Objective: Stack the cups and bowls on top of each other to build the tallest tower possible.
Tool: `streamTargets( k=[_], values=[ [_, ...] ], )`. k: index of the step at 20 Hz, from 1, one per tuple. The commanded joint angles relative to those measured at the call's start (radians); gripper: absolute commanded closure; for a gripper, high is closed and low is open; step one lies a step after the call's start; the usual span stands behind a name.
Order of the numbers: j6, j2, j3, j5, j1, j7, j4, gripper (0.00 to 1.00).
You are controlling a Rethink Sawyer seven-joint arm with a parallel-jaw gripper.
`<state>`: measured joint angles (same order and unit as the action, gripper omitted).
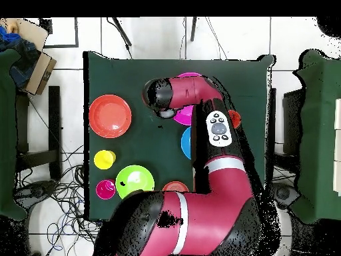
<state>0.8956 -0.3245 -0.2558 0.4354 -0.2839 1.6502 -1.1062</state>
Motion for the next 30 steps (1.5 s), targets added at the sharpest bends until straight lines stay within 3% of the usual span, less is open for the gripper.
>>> streamTargets(
  k=[1, 30],
  values=[
    [-0.019, 0.073, -0.035, 0.053, 0.037, -0.074, -0.023, 1.00],
    [-0.021, 0.048, -0.006, 0.019, 0.053, 0.029, -0.039, 1.00]
  ],
)
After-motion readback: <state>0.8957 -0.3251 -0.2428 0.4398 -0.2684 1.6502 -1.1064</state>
